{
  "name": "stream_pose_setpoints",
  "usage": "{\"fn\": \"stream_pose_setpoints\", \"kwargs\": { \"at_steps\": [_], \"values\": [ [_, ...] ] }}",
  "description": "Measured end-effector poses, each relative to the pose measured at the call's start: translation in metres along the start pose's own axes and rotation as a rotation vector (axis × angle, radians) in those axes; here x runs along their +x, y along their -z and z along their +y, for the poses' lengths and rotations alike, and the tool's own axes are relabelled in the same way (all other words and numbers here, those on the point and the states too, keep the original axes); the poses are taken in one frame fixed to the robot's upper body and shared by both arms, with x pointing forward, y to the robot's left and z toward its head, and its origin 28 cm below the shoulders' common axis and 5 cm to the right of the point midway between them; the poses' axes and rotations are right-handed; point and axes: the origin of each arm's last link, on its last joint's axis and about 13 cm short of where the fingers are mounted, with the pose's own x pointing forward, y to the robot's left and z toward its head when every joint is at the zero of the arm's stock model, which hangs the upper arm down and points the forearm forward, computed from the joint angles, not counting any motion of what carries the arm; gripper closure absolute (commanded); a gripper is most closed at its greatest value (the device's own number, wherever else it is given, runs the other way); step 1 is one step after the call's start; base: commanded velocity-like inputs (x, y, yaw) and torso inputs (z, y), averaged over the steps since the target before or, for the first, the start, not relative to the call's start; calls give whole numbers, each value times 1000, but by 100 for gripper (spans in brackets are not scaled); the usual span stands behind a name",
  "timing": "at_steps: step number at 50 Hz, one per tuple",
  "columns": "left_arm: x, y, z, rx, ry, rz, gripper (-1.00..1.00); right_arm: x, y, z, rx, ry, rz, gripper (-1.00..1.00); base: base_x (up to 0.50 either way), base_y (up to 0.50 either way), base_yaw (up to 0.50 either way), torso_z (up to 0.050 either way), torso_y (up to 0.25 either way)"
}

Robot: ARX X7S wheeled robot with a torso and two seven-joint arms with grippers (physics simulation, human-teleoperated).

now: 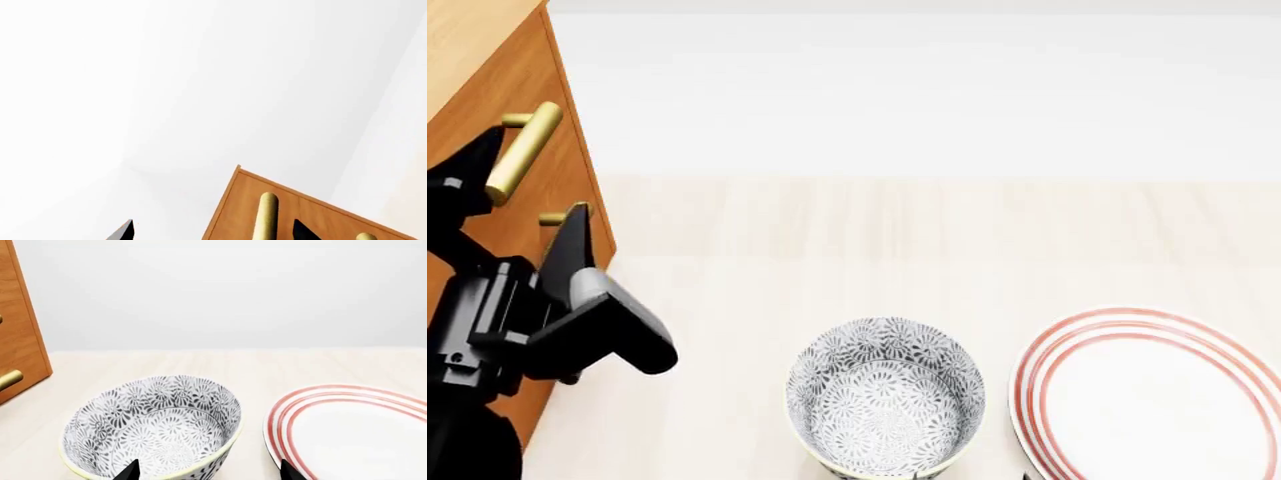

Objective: Open the top drawer of the cabinet.

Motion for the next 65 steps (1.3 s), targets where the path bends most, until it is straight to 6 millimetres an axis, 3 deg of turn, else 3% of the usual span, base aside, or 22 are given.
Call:
{"fn": "stream_pose_setpoints", "kwargs": {
  "at_steps": [29,65],
  "values": [
    [18,14,-5,49,19,54,-100,0,1,0,1,1,8,-100,0,0,0,0,0],
    [26,32,-17,96,62,118,-100,0,0,0,7,10,22,-100,0,0,0,0,0]
  ]
}}
